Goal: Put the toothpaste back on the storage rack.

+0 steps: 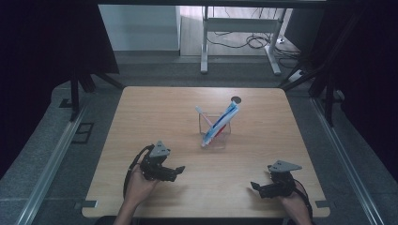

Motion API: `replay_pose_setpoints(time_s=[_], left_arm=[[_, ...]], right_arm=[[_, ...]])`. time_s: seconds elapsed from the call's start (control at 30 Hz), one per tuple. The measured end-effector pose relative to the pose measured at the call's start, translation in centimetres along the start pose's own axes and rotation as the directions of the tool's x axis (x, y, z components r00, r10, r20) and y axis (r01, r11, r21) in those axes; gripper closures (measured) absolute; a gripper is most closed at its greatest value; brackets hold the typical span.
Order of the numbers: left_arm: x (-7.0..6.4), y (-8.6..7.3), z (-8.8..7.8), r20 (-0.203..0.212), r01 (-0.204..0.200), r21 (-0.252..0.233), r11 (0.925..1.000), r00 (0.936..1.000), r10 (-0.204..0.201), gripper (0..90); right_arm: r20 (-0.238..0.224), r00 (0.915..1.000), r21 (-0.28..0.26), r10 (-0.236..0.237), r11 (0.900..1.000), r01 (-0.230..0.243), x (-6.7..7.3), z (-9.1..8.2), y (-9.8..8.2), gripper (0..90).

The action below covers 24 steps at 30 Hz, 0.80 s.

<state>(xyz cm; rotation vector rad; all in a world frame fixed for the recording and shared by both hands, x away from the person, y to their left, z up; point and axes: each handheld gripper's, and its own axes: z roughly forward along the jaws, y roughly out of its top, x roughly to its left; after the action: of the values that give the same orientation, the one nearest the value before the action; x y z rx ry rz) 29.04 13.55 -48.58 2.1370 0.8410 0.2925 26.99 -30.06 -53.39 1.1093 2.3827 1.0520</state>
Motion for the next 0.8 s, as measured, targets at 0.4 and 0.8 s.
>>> replay_pose_setpoints(time_s=[0.4, 0.8], left_arm=[[0.2, -3.0, 0.5, -0.031, 0.018, 0.037, 0.9991, 0.9994, -0.017, 13.1], [0.2, -4.6, 2.0, -0.051, 0.000, 0.125, 0.9921, 0.9987, 0.007, 12.9]], right_arm=[[0.000, 1.0000, 0.004, -0.004, 1.000, 0.004, 0.1, 0.0, 0.0, 0.4], [-0.011, 0.9998, 0.013, -0.014, 1.000, 0.014, 0.3, 0.3, 0.0, 0.5]])
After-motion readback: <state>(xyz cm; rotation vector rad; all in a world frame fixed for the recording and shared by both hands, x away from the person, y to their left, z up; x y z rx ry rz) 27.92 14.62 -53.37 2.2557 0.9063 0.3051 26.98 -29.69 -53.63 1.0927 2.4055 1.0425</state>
